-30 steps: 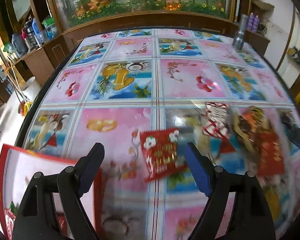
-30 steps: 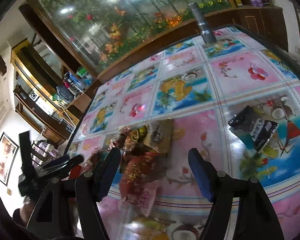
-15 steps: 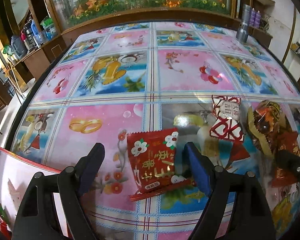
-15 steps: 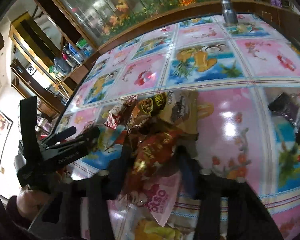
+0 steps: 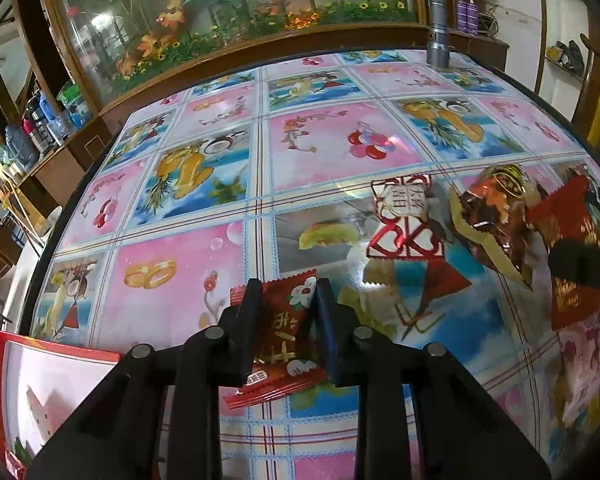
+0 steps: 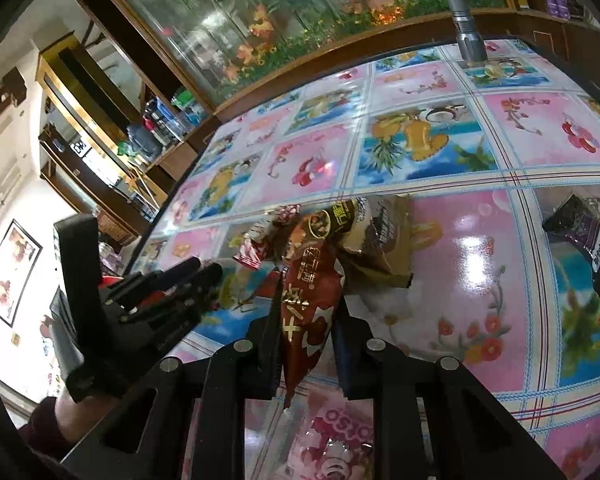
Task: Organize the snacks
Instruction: 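Grasp a red candy packet with the left tool while the right tool grasps a brown wrapper, then carry both snacks over the box and open both tools to drop them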
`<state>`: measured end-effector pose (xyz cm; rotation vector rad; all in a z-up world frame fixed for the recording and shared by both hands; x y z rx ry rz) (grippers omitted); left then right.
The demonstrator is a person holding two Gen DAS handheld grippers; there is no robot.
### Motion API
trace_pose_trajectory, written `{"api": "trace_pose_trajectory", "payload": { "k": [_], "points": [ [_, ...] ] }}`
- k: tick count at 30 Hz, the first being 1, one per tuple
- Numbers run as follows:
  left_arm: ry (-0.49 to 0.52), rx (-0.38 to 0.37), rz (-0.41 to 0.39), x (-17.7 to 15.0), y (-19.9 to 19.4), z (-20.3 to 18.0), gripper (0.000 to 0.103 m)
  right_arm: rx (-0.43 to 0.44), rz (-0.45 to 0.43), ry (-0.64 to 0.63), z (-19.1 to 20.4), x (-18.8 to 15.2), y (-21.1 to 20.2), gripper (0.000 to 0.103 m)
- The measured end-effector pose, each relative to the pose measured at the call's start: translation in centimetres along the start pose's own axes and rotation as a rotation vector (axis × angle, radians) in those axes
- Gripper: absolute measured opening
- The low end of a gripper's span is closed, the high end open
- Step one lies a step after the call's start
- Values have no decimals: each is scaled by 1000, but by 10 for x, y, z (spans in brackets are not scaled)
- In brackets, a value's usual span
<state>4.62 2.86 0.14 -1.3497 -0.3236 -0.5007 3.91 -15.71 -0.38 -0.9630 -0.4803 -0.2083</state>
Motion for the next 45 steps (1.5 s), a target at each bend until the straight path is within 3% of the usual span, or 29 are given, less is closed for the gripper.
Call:
{"api": "trace_pose_trajectory", "payload": {
  "k": [7, 13, 19, 26, 31, 33, 34, 37, 41, 44, 45],
  "points": [
    [10, -32, -1, -10, -8, -5, 24, 52, -20, 47, -10, 5, -6, 21],
    [-40, -210, 6, -46, -35, 2, 23, 60, -42, 98, -23, 8, -12, 21],
    [-75, -285, 15, -90, -64, 7, 23, 75, -59, 83, -19, 9, -17, 21],
    [-73, -262, 11, -111, -77, 1, 24, 80, -65, 81, -19, 8, -19, 21],
    [-77, -226, 45, -118, -77, 0, 45, 75, -60, 78, -17, 6, -20, 21],
    [-80, -206, 44, -120, -78, 1, 65, 77, -61, 79, -17, 6, -20, 21],
    [-84, -187, 52, -121, -78, 1, 66, 77, -62, 77, -17, 6, -20, 21],
    [-94, -192, 99, -125, -72, 0, 67, 78, -60, 78, -16, 6, -20, 21],
    [-80, -188, 83, -126, -73, -3, 65, 73, -58, 78, -15, 5, -20, 21],
    [-73, -194, 66, -127, -76, -3, 45, 74, -60, 76, -15, 6, -20, 21],
    [-69, -199, 61, -127, -77, -3, 44, 74, -60, 76, -15, 6, -20, 21]
  ]
}}
Point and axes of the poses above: each gripper's, at about its wrist camera, not at the fingertips, and y roughly the way its jaws point, z to its left, x to its top, the point moved 2 cm from there along y, roughly the way its jaws point, and after that the axes turned 9 degrees about z, right-handed, at the moved point
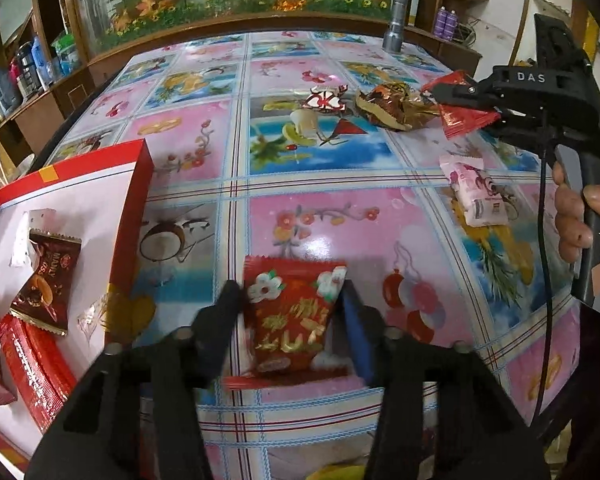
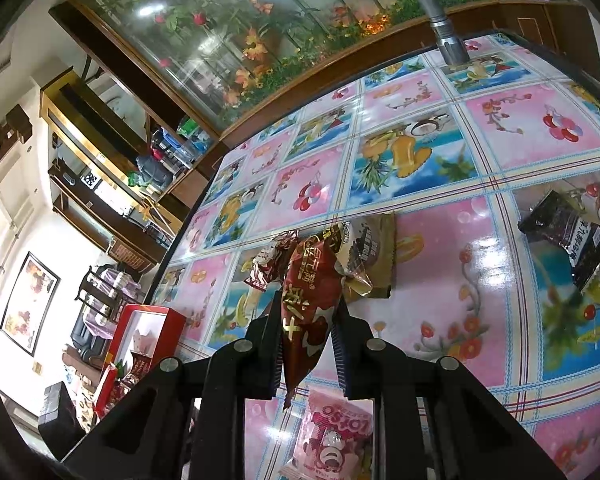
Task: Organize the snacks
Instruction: 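Carry both snacks over the box and open both tools to drop them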
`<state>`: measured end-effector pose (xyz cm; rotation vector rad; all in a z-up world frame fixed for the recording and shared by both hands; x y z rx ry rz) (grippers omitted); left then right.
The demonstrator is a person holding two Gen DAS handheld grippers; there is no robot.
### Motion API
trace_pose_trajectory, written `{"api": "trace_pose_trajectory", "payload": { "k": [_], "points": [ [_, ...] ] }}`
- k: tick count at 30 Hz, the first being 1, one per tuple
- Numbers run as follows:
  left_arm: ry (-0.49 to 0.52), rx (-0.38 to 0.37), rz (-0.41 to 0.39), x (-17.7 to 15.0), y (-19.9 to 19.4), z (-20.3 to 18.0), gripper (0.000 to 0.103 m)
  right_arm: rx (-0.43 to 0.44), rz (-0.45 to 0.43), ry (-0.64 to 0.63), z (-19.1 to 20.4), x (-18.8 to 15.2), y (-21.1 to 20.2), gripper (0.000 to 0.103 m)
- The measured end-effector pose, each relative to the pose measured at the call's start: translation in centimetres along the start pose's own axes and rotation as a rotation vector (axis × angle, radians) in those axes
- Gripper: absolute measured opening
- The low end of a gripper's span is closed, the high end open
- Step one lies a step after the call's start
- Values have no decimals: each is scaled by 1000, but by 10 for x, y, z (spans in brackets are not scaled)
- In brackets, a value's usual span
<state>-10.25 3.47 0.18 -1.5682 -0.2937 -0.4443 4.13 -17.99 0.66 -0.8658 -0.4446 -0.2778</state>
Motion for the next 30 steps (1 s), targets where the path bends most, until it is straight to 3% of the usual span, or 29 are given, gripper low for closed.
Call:
{"api": "trace_pose_trajectory", "payload": {
  "k": [5, 8, 21, 30],
  "points": [
    [35, -4, -18, -2, -3, -6, 40, 4, 0, -4, 0, 1, 0, 21],
    [30, -18, -40, -1, -8, -5, 30, 12, -5, -9, 0, 1, -1, 21],
    [-13, -101, -79, 1, -24, 4, 30, 84, -32, -79, 16, 0, -5, 21],
    [-26, -78, -221, 7, -72, 20, 30, 187, -71, -175, 45, -8, -9, 21]
  ]
}}
Point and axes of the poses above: each gripper's, at about its wrist camera, not at the fingertips, and y roughly the way its jaws point, z to its left, x to its top, the point moved 2 cm from there along y, roughly the way its jaws point, and after that the axes turned 9 degrees about z, right-handed, at the moved point
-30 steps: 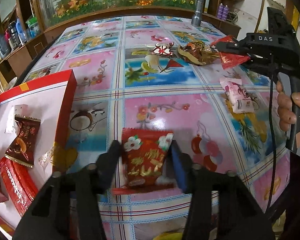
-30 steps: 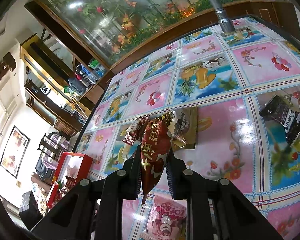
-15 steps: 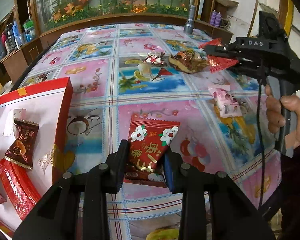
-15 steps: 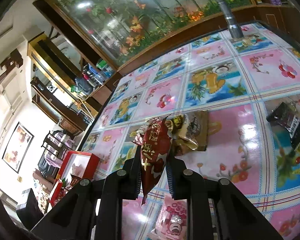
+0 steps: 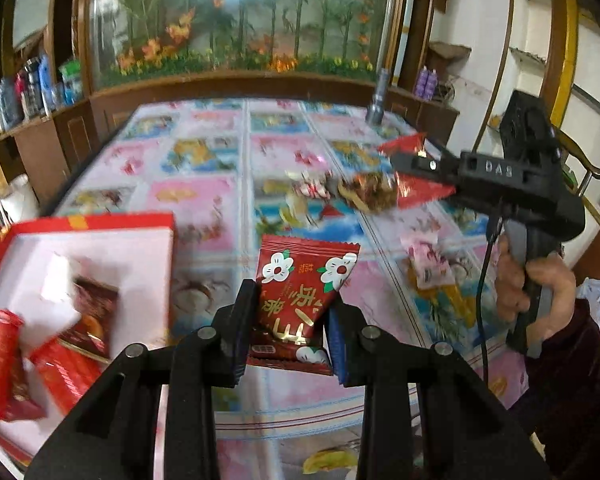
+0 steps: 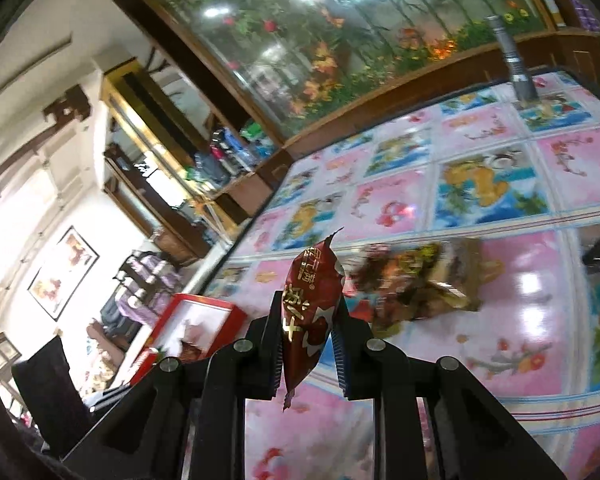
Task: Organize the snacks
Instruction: 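Carry both snacks over the box and open both tools to drop them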
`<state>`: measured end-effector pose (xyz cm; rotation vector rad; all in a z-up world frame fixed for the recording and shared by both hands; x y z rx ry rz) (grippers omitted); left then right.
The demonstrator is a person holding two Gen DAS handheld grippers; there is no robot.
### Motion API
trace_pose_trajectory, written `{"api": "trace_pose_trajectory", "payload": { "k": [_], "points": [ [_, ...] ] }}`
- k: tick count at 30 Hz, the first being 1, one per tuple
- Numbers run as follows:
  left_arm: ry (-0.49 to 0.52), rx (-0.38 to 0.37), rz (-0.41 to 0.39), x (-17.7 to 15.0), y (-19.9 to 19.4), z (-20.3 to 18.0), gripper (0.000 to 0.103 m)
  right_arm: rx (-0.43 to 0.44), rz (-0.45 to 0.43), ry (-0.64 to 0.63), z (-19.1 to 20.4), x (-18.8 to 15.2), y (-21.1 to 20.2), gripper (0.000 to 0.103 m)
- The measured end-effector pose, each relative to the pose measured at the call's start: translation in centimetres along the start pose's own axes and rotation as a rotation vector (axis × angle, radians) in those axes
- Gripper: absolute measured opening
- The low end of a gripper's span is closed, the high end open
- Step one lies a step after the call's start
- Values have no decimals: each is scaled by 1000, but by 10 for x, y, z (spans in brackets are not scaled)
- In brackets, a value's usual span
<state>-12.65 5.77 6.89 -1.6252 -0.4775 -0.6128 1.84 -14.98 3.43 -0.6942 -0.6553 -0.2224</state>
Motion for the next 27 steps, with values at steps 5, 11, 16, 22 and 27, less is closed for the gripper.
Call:
{"api": "trace_pose_trajectory", "payload": {
  "k": [5, 11, 16, 22, 27],
  "points": [
    [-20, 51, -55, -2, -20, 28, 30, 64, -19, -57, 31, -5, 8, 21],
    [-105, 146, -64, -15, -35, 82, 30, 141, 46, -91, 83, -15, 57, 21],
    [-190, 213, -55, -30, -41, 129, 30, 210, 137, -143, 138, -28, 113, 21],
    [-245, 236, -53, -44, -40, 160, 30, 238, 238, -204, 188, -53, 168, 23],
    [-271, 252, -64, -51, -44, 178, 30, 261, 291, -249, 220, -65, 200, 24]
  ]
}}
Point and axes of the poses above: each gripper's, at about its wrist camera, not at the fingertips, and y roughly the way its jaws point, z to its left, x to its top, the point moved 2 cm from there along y, roughly the way its jaws point, and after that the axes turned 9 degrees about z, right-handed, at the moved point
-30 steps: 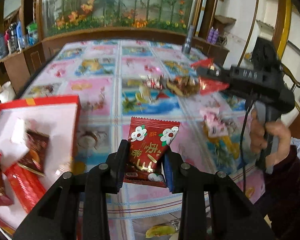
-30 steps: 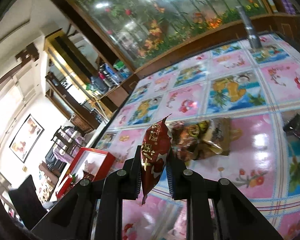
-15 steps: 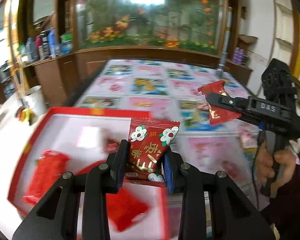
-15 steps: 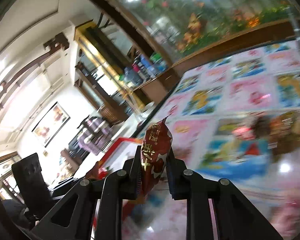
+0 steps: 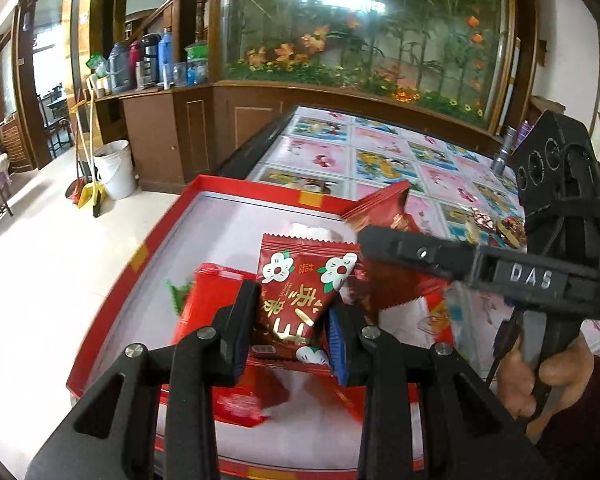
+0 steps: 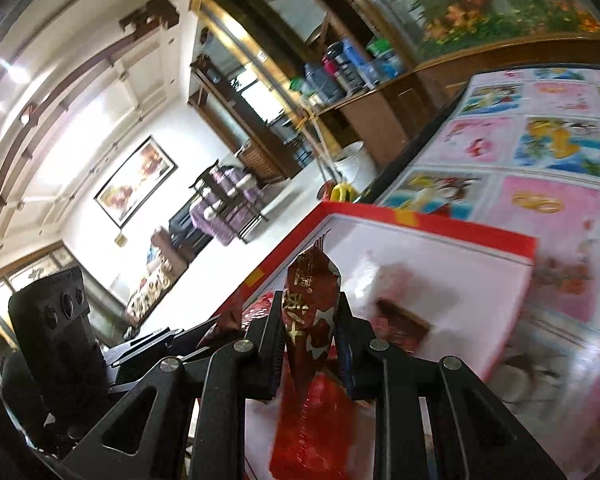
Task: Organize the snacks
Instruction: 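Carry both snacks over the box and open both tools to drop them, then grasp a pink candy with the left tool while the right tool grasps a dark wrapper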
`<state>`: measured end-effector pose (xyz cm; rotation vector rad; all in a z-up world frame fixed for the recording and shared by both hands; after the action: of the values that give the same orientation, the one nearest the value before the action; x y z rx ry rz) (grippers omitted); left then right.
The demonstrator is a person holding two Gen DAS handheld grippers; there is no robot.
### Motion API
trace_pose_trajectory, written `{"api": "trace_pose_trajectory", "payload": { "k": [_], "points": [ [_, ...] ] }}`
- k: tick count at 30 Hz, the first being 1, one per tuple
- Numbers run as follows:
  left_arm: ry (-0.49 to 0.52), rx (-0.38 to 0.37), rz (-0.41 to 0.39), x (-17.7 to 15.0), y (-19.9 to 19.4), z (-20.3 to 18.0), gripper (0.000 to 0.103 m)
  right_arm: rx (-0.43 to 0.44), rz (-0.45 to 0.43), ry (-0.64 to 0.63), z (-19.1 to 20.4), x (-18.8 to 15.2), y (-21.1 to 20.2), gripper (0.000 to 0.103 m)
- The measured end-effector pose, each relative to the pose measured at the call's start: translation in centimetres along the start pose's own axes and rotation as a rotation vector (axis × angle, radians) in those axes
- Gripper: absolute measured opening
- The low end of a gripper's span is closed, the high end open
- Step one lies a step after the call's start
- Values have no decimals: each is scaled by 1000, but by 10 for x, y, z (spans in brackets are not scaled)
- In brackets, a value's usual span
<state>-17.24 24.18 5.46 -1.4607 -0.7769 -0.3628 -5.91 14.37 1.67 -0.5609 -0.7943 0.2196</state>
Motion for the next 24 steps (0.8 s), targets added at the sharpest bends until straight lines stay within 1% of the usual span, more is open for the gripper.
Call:
{"api": "trace_pose_trajectory", "payload": {
  "k": [7, 8, 9, 10, 11, 12, 13, 14, 16, 20, 24],
  "points": [
    [-39, 44, 17, 1, 6, 21, 31, -14, 58, -46, 17, 3, 31, 24],
    [-45, 52, 26, 2, 8, 22, 34, -22, 66, -50, 17, 1, 34, 26],
    [-57, 63, 44, 1, 11, 24, 40, -30, 70, -51, 17, 0, 34, 29],
    [-68, 65, 58, 0, 13, 24, 44, -38, 67, -46, 17, -1, 31, 37],
    [-79, 63, 67, -1, 14, 26, 54, -43, 62, -42, 16, -1, 29, 45],
    [-92, 64, 74, -2, 14, 27, 63, -46, 47, -34, 14, -1, 25, 48],
    [-109, 59, 76, -3, 14, 27, 65, -47, 35, -30, 13, -1, 20, 52],
    [-116, 52, 74, -4, 12, 28, 66, -46, 17, -24, 11, 0, 14, 56],
    [-114, 48, 70, -5, 9, 25, 67, -47, -18, -18, 8, 1, 5, 58],
    [-90, 31, 62, -2, 2, 12, 68, -50, -74, 14, -2, 2, -17, 58],
    [-30, -5, 55, 1, -5, -17, 71, -59, -145, 55, -19, 7, -50, 59]
  ]
}}
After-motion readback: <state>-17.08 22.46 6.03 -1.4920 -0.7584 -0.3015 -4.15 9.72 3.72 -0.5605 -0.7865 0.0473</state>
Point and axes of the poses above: each gripper's, at about its wrist camera, not at the fingertips, and y roughly the way its jaws point, z to its left, x to its top, the point moved 2 cm from there along y, roughly the way its jaws point, and after that the axes turned 9 degrees about z, right-handed, at the moved point
